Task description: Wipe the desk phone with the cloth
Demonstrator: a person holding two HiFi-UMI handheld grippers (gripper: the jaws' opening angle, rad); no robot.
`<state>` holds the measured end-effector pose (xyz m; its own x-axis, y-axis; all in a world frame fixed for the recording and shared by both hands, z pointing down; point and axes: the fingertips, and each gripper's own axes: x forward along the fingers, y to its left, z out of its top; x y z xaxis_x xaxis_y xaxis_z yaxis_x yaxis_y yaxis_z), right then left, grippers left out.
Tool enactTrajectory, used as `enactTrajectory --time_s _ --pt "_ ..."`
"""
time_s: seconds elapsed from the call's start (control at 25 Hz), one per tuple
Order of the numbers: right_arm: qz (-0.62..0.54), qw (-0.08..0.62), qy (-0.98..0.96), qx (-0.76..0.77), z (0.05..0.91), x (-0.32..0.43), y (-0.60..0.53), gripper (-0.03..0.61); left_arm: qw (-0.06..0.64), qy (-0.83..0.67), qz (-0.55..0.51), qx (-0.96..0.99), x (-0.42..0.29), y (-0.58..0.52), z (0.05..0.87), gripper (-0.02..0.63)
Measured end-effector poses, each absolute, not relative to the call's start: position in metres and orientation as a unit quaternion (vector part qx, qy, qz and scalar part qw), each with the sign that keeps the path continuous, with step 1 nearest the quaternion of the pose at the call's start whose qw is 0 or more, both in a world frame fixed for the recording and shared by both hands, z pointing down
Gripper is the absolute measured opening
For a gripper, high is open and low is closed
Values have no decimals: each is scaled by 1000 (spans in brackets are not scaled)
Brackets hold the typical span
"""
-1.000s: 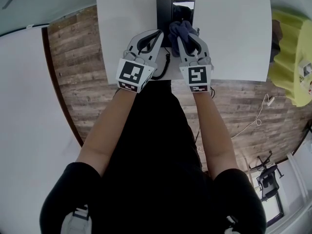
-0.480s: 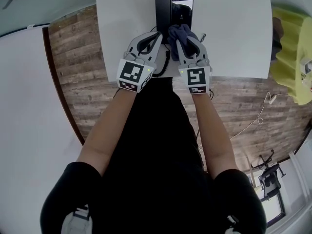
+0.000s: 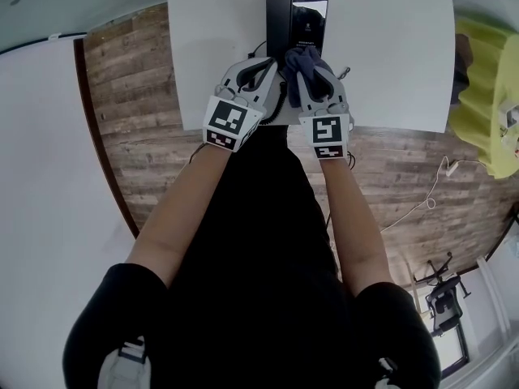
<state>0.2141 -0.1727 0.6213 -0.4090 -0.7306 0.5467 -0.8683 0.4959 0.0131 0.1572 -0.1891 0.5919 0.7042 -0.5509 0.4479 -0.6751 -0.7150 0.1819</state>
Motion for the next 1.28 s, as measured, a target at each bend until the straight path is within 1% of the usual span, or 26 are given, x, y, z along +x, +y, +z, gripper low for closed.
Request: enactTrajectory --time_s 0.16,0.28,0.6,0.84,1.04,1.28 --pt "152 266 -830 467 622 212 -166 83 168 -337 187 907 156 -192 589 11" --pt "139 267 -837 456 608 207 -162 83 161 -339 182 909 154 -199 574 11" --pt "84 230 -846 474 535 200 -209 84 130 -355 157 912 141 -236 526 11" --pt "48 220 -843 488 507 194 -257 84 118 -363 140 914 134 -268 506 11" --pt "35 223 -840 494 504 186 -288 84 119 -365 134 914 133 -290 505 11" --pt "39 247 -838 485 528 176 -310 84 129 -368 138 911 129 -309 518 11"
